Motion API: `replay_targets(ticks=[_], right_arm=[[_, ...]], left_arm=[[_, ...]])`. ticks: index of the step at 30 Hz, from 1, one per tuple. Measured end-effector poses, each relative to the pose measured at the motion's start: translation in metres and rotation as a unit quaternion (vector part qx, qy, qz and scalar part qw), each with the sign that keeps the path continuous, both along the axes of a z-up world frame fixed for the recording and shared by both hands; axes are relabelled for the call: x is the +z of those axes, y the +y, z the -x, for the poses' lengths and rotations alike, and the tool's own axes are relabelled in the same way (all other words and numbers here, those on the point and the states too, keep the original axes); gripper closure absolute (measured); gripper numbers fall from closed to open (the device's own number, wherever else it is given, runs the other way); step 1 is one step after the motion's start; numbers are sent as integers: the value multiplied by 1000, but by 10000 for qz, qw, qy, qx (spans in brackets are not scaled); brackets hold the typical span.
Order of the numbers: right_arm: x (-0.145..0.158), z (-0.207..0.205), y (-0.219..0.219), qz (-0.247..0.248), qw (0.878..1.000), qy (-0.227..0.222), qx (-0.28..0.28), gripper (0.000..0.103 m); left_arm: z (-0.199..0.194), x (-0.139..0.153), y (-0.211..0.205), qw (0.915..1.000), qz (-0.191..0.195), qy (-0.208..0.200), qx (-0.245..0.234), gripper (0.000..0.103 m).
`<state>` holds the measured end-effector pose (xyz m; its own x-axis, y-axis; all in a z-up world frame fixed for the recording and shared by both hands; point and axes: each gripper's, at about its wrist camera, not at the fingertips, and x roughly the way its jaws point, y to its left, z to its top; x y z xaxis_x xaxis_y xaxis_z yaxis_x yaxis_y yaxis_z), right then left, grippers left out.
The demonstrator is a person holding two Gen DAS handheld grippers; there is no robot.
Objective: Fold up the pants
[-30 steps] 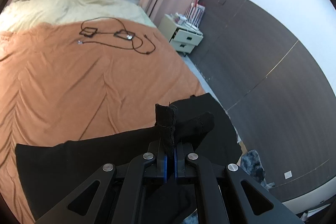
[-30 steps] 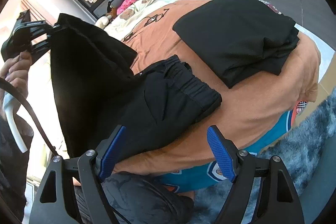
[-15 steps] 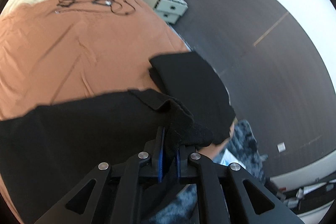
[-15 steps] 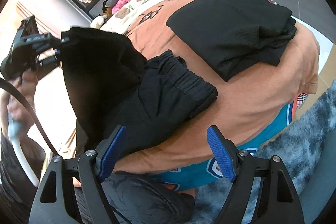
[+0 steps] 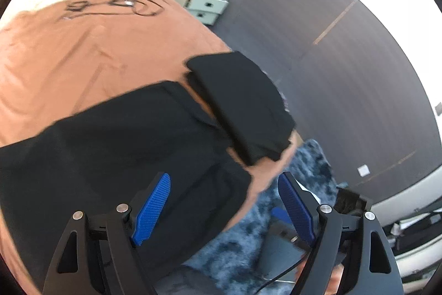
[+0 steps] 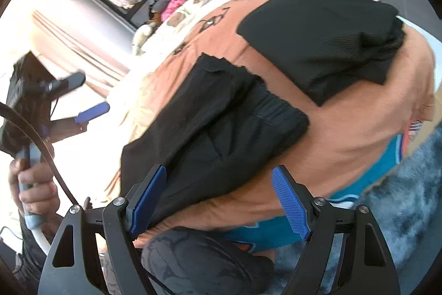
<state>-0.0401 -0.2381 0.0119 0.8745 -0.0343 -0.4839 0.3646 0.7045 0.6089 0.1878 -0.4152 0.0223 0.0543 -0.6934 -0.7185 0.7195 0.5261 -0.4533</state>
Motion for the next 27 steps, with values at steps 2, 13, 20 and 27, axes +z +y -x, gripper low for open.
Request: replay_targets(ticks=[2,13,20,27], right_arm=[[-6,-8,-6,-135,9999,-20,33,25],[-16,-58,-31,-501,9985,-102,174,25],[-17,-87,-40,-497,9987,-9,121,25],[-20,-111,-46,-457,9988,198,-4,25]], left_arm=[[-10,-2,20,9997,-64,-76,216,21],[-64,4,157,9877,-444,-401,1444,21],[-84,-3,240,9755,-584,-318,2095,21],[-94,-42,288,9702,-464,52,2380,21]])
